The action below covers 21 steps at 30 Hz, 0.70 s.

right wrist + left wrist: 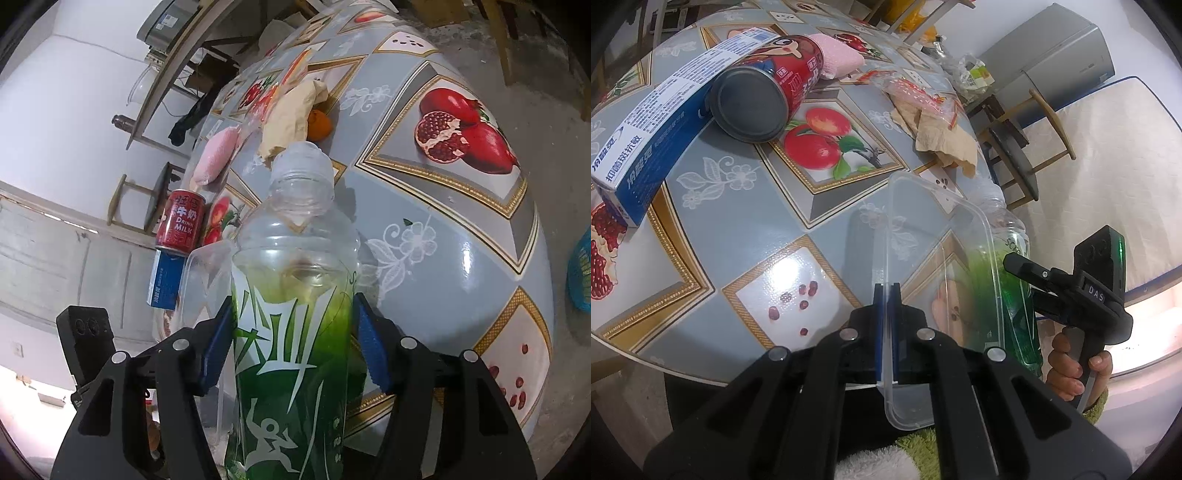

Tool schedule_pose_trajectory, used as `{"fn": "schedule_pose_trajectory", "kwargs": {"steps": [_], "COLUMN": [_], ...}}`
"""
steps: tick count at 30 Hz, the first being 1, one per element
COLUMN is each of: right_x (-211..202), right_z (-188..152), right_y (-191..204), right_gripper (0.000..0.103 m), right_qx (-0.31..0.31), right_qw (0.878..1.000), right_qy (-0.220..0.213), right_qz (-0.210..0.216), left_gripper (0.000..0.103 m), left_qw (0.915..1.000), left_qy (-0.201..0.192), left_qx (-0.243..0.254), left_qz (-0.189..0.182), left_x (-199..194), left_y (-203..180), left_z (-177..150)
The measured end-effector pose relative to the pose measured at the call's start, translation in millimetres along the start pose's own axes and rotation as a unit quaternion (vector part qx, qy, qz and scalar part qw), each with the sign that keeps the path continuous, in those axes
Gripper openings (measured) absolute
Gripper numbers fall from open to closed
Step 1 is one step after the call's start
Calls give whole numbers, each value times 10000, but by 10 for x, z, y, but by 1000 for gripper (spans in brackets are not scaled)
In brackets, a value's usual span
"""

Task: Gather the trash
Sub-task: 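Carry the container and green bottle over the blue wastebasket with both grippers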

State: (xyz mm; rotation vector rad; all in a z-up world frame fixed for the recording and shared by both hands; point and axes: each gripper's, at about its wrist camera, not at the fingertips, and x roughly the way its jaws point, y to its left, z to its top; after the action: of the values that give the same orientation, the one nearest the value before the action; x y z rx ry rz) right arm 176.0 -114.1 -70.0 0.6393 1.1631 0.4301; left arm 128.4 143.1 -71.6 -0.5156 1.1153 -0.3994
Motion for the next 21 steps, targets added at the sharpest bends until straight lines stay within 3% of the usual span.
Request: {"fn": "schedule_pose_trajectory", "kwargs": {"steps": [21], "right_x": [-268], "right_z": [-75], "right_y": [-29], "right_gripper": [60], "right_qx": [-134], "right_qw": [9996], "right_qy": [-240], "right_qz": [-48], "left_gripper": [2], "left_qw": [9978], "left_qy": [-247], "left_qx": [570], "left_qz": [222], "left_x": [-77], "left_y": [-330], "left_z": [-57]}}
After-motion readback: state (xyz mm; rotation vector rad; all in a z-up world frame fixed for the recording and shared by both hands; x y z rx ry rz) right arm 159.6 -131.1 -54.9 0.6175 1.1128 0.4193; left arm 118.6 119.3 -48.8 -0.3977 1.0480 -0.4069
